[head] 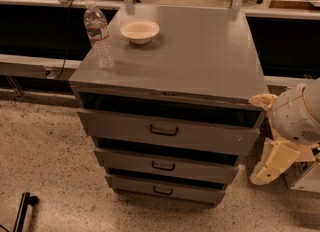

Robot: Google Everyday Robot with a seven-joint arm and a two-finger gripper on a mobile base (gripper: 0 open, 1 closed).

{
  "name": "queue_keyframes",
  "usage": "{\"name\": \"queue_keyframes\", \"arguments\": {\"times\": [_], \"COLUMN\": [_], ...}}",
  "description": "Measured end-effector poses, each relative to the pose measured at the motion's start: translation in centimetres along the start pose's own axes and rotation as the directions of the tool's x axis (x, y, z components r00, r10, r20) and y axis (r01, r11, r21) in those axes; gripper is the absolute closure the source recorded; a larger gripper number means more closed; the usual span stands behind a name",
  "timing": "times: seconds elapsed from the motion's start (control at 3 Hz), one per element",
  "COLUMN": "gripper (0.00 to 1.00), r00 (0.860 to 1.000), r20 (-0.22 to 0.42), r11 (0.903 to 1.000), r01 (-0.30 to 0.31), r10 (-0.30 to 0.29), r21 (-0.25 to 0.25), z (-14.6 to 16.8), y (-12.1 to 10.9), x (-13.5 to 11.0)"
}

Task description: Open middle drawer

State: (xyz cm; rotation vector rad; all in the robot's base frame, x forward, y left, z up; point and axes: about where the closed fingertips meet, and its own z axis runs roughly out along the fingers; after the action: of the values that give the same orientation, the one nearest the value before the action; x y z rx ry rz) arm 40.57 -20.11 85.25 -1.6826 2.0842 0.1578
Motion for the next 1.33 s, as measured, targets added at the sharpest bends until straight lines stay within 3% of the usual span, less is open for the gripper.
{"name": "queue_keyframes", "arguments": {"times": [0.33,0.67,1.0,1.33], "gripper": [0.00,0.00,0.00,0.00], "r00": [0.999,0.994,0.991,0.993], "r20": [0.021,0.016,0.051,0.057], "r11": [0.9988,0.9913,0.9810,0.9834], "r01": [0.048,0.110,0.130,0.111], "r10": [-0.047,-0.109,-0.124,-0.104], "r21": [-0.013,-0.072,-0.144,-0.144], "z": [-0.4,5.4,14.6,17.6], "y": [0.2,1.0,4.6,5.8], "x": [-1.0,-1.4,1.2,2.4]}}
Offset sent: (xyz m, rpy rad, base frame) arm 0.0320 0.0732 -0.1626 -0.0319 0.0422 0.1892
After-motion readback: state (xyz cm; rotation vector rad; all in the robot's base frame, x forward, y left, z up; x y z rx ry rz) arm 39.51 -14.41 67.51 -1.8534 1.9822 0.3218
